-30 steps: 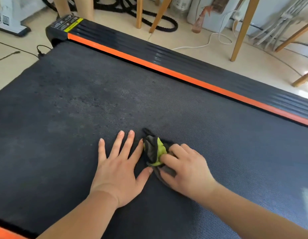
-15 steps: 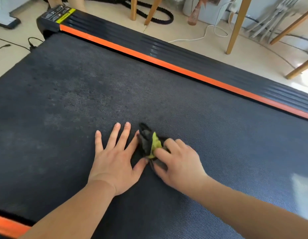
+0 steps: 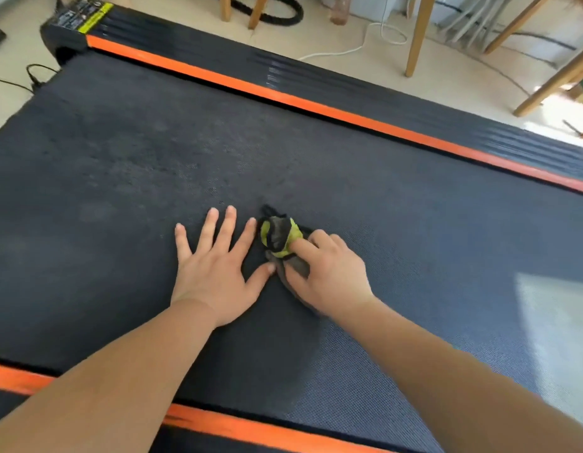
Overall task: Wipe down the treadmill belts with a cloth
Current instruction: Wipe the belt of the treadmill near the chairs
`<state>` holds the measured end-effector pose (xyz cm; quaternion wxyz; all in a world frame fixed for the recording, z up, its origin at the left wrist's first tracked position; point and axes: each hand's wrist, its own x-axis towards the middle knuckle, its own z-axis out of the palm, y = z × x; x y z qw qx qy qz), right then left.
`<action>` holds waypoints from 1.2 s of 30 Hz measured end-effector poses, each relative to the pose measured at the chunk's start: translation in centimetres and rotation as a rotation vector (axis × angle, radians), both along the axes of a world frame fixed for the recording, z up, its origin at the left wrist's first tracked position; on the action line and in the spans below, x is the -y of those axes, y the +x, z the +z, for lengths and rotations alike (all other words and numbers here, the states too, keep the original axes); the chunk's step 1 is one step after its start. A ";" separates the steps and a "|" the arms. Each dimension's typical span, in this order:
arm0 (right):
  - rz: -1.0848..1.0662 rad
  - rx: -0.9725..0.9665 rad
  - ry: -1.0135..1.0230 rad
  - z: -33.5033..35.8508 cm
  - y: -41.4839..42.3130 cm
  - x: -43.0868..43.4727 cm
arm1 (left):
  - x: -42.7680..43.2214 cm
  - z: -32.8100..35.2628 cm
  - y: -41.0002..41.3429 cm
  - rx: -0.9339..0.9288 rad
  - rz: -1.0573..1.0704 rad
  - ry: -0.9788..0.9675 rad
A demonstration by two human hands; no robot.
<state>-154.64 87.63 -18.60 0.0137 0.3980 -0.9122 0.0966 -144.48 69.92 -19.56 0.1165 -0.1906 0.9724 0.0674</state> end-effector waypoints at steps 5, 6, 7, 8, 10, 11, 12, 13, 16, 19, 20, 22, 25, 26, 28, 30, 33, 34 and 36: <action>-0.519 0.142 0.043 1.9 -2.4 -5.1 | 1.2 2.0 -0.6 0.170 -0.038 0.130; -0.590 0.160 0.033 1.9 -1.5 -5.2 | 1.1 2.5 -0.1 0.166 -0.024 0.137; -0.635 0.160 0.046 1.6 -0.3 -5.0 | 0.9 2.8 0.7 0.145 0.004 0.124; -0.661 0.149 0.063 1.3 1.0 -4.8 | 0.3 3.0 1.6 0.123 0.037 0.098; -0.680 0.111 0.069 1.0 3.4 -4.1 | -0.8 3.2 3.9 0.135 0.077 0.080; -0.660 0.093 0.065 0.9 4.4 -3.7 | -1.2 3.1 4.8 0.160 0.080 0.098; -0.624 0.081 0.067 0.9 5.4 -3.5 | -1.3 3.0 5.5 0.188 0.075 0.122; -0.574 0.059 0.068 0.8 6.4 -3.3 | -1.2 3.0 5.8 0.216 0.066 0.151; -0.359 0.000 0.057 0.7 10.8 -3.3 | -0.4 3.0 6.0 0.325 0.052 0.277; -0.001 0.055 0.049 1.0 12.9 -5.6 | -0.1 2.9 6.3 0.379 0.027 0.328; 0.155 0.046 0.076 1.1 11.9 -7.1 | -0.2 2.8 6.3 0.377 0.024 0.319; 0.345 -0.052 0.154 1.1 8.5 -10.3 | -0.3 2.8 6.4 0.369 0.029 0.314; -0.152 -0.064 0.148 1.5 4.1 -12.5 | -0.3 2.7 6.4 0.369 0.021 0.318; -0.469 0.015 0.088 1.4 3.7 -12.2 | -0.3 2.7 6.4 0.371 0.020 0.315; -0.975 0.187 -0.069 1.1 4.0 -10.0 | -0.3 2.8 6.3 0.378 0.016 0.314; -1.065 0.212 -0.071 1.3 5.6 -6.7 | -0.4 2.9 6.3 0.388 0.012 0.315; -0.779 0.134 -0.098 0.8 9.6 -2.1 | -0.2 2.9 6.2 0.392 0.012 0.312; -0.627 0.098 -0.103 0.7 11.4 -1.1 | -0.2 2.9 6.1 0.395 0.011 0.316; -0.273 0.066 -0.072 0.4 14.4 -0.9 | -0.3 3.0 6.1 0.392 0.014 0.324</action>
